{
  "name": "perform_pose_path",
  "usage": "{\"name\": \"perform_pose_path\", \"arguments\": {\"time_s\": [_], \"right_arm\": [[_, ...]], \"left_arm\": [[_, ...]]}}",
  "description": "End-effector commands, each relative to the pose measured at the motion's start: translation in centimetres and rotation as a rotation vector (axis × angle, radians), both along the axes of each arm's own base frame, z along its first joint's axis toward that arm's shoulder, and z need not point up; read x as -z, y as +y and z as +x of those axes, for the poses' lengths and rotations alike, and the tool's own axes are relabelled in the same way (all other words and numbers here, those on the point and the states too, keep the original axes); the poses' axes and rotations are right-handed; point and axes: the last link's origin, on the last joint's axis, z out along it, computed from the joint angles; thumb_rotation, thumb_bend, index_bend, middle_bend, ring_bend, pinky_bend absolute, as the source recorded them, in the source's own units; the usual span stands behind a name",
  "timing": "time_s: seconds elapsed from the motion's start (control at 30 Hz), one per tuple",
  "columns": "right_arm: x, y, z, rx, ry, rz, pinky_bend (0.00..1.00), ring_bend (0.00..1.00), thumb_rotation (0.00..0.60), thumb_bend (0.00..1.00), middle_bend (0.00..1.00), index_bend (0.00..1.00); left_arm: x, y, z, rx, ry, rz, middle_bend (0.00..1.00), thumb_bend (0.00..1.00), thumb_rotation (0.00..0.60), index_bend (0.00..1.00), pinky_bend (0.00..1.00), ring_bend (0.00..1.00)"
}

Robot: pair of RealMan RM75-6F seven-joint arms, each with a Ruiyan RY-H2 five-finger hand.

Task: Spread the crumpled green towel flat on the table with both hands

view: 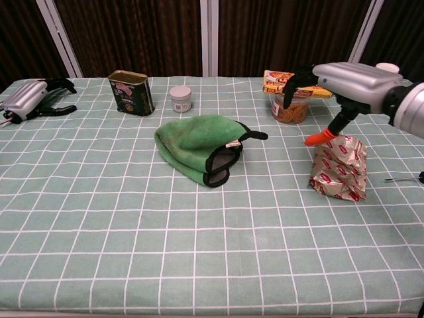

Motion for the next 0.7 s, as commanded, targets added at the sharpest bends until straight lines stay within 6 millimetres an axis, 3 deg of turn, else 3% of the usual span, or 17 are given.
{"name": "perform_pose_path", "arguments": {"time_s": [0.03,0.3,0.7], "right_arm": [[2.6,-1.4,1.6,-0.025,-0.004,0.011,0.00,0.01,0.600,0.05,0.18,0.36],[5.8,-2.4,3.6,-0.075,-0.038,0.004,0.00,0.01,0.600,0.05,0.18,0.32],[8.0,-3.3,5.2,-0.116,-0.029,0.011,0.00,0.02,0.600,0.08,0.18,0.32]], "left_arm": [[-0.1,-0.1,-0.1,-0.009,-0.016,-0.007,0.18,0.06,0.600,0.23,0.23,0.16],[-0.3,0.0,-0.2,-0.018,-0.032,-0.018,0.18,0.06,0.600,0.23,0.23,0.16],[-0.3,0.1,-0.6,-0.033,-0.075,-0.047,0.18,0.06,0.600,0.23,0.23,0.16]]}}
